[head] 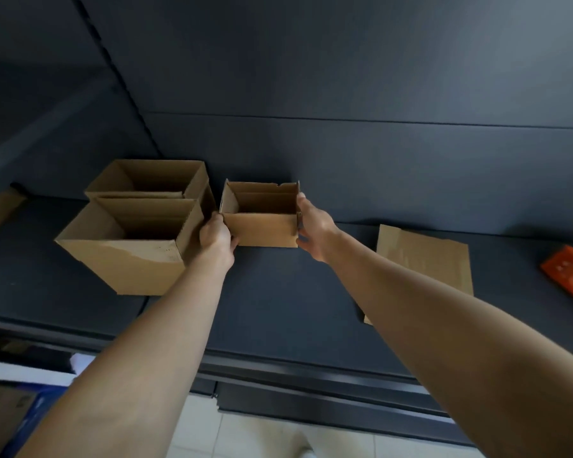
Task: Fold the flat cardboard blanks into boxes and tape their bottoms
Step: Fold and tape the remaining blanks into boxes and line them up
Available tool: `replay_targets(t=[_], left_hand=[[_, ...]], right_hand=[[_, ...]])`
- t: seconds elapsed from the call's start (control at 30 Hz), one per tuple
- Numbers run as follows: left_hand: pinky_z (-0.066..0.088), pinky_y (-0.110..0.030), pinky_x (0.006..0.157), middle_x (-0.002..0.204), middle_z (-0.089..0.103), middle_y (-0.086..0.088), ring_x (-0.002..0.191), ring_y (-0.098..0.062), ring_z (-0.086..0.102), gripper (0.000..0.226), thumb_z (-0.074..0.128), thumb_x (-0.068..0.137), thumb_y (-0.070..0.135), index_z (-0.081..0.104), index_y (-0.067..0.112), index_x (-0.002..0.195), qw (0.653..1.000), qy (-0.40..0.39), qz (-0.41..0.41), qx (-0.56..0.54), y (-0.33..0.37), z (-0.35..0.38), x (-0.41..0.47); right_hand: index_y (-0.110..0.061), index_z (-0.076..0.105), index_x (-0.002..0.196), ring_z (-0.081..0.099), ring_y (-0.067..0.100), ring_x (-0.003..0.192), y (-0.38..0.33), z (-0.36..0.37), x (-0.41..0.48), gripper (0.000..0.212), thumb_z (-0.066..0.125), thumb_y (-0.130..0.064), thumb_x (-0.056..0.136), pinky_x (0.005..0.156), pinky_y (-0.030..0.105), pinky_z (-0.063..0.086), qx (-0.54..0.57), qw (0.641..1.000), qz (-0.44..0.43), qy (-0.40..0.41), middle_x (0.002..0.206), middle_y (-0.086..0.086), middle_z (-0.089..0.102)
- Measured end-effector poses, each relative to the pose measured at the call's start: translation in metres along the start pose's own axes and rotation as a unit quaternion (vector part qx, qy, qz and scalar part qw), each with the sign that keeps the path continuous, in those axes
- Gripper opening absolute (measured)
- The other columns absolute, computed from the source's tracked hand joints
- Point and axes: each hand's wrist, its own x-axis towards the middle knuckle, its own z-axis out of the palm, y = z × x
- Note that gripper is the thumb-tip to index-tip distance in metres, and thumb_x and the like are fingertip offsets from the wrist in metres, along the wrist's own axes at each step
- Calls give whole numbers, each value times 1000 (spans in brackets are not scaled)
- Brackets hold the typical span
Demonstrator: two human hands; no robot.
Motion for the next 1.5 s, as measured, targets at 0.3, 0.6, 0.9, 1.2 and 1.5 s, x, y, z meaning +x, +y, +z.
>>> replay_targets(t=[0.3, 0.6, 0.9, 1.2, 1.5], left_hand=[[35, -38, 111, 138, 52, -6, 126, -22, 48, 44, 46, 99, 35, 48, 10, 136, 1000, -12, 2, 27, 5, 7, 8], [44, -34, 87, 97, 56, -4, 91, -20, 54, 12, 50, 97, 26, 54, 16, 92, 983, -72, 15, 171, -37, 34, -70], [43, -31, 84, 108, 55, -10, 98, -24, 53, 29, 54, 95, 23, 55, 9, 120, 895, -232, -5, 381, -114, 122, -136], [43, -37, 98, 132, 53, -12, 117, -29, 53, 46, 59, 91, 21, 47, 3, 132, 893, -174, -42, 412, -155, 140, -153], [48, -42, 96, 125, 59, -9, 112, -28, 58, 40, 64, 88, 19, 55, 5, 124, 903, -200, -75, 373, -165, 166, -199]], right_hand=[[-14, 43, 141, 41, 19, 135, 1, 3, 14, 56, 44, -49, 97, 114, 39, 32, 17, 999, 0, -30, 146, -1, 45], [-28, 50, 76, 40, 6, 61, -5, -81, -23, 30, 53, -54, 89, 55, 23, 31, -107, 988, -64, 88, 75, -14, 43], [2, 62, 114, 53, 21, 62, 20, -218, -76, 41, 56, -33, 94, 49, 22, 46, -137, 963, -22, 231, 75, 4, 58], [-3, 58, 114, 65, 30, 95, 62, -264, -83, 39, 64, -32, 88, 87, 44, 55, -77, 971, 45, 223, 110, 13, 66], [-5, 60, 107, 65, 27, 84, 33, -308, -117, 22, 66, -8, 87, 66, 39, 53, 20, 982, 21, 186, 103, 12, 66]])
